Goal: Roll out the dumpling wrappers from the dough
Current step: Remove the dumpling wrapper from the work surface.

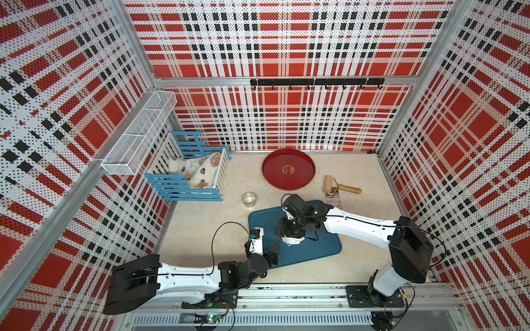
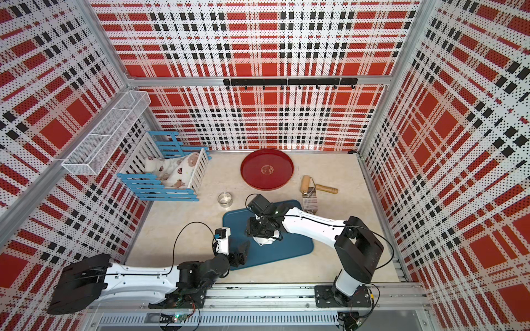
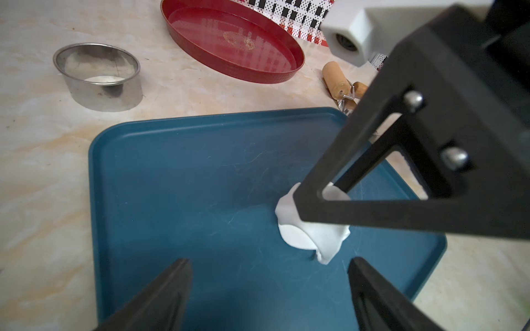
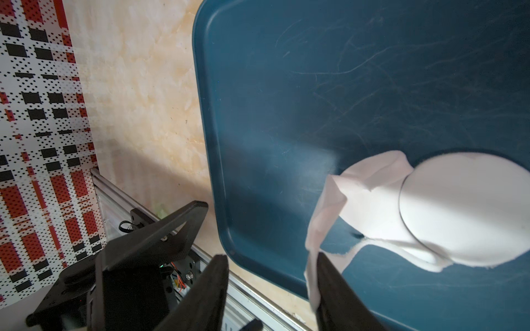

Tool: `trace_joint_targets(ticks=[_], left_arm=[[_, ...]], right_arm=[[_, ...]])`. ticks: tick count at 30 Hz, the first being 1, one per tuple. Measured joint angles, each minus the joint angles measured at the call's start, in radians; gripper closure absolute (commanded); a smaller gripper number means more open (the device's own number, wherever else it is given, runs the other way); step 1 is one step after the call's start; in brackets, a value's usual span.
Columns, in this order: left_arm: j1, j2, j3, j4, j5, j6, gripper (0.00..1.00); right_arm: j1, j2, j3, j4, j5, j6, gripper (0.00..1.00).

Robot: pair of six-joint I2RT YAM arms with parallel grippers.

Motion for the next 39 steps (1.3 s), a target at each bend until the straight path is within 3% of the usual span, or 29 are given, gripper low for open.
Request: trace_joint_targets(ticks=[9, 21, 39], left_arm=[[-0.027, 0.1, 0.008, 0.087, -0.011, 0.012, 0.1], [-0.1, 0.293, 0.096, 0.135, -0.137, -0.037, 0.1], [-0.105, 0.424, 0.158, 0.147, -0.237, -0.067, 0.1]], right_arm=[[0.0, 0.0, 0.0, -0.003, -0.001, 0.011, 0.48], [-0.006, 0.001, 0.0, -0.004, -0.011, 0.026, 0.48], [-0.012, 0.001, 0.0, -0.004, -0.02, 0.038, 0.48]])
